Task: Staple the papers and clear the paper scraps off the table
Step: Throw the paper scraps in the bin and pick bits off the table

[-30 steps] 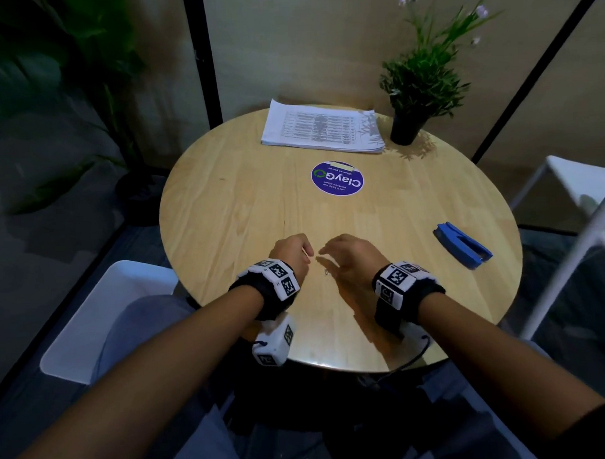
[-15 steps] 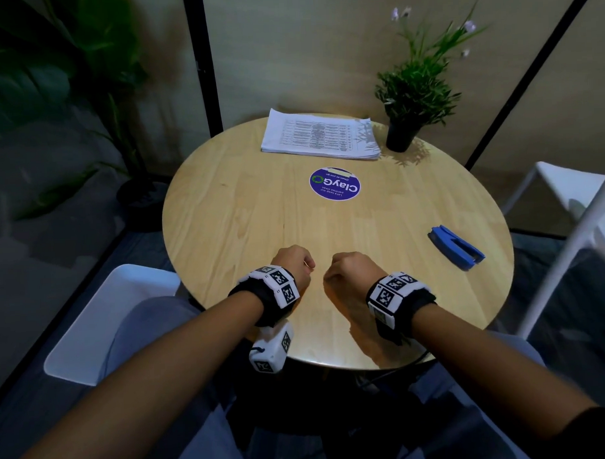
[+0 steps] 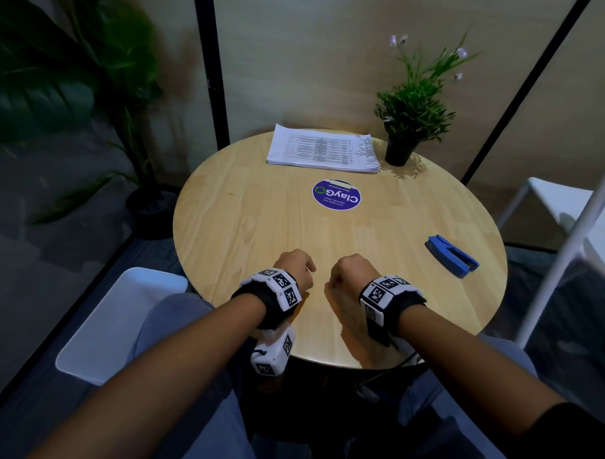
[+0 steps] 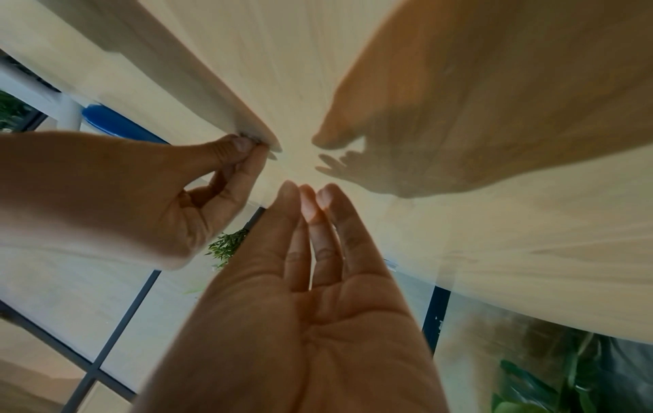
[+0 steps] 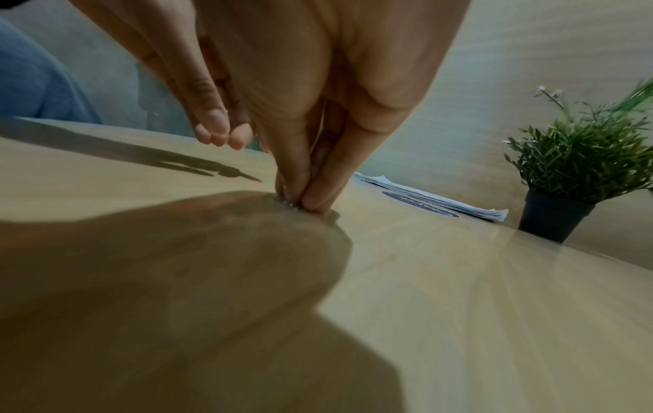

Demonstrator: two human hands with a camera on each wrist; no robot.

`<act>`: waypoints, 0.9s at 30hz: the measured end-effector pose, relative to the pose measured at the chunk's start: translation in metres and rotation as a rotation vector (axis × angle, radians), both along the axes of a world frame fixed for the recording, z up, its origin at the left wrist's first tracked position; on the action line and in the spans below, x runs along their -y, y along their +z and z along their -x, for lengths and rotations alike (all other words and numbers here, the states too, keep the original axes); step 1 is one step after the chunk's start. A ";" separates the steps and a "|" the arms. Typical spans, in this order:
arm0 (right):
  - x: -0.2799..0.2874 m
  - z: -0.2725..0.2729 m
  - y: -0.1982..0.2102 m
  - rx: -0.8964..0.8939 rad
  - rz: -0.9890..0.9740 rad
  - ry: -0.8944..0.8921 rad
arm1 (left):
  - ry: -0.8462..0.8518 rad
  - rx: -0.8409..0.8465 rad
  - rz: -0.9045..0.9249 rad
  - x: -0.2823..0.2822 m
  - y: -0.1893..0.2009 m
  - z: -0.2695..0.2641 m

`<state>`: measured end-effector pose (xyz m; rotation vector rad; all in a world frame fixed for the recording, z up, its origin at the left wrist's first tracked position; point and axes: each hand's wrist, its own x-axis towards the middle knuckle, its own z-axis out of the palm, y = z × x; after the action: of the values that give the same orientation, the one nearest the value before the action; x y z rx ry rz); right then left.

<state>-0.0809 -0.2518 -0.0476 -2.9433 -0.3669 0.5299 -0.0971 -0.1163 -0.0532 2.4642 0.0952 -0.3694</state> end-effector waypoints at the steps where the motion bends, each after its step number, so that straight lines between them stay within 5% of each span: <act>1: -0.001 0.000 0.000 0.004 0.002 -0.007 | 0.000 0.002 0.000 0.001 0.000 0.001; 12: -0.004 -0.001 -0.003 0.022 -0.085 -0.122 | -0.037 -0.039 -0.054 0.014 -0.008 0.004; 27: 0.054 -0.013 -0.001 -0.053 -0.643 -0.502 | -0.205 -0.038 -0.152 0.022 -0.007 -0.013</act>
<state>-0.0681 -0.3056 -0.0487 -2.2656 0.1848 0.3343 -0.0838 -0.1384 -0.0605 2.6252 -0.1194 -0.5141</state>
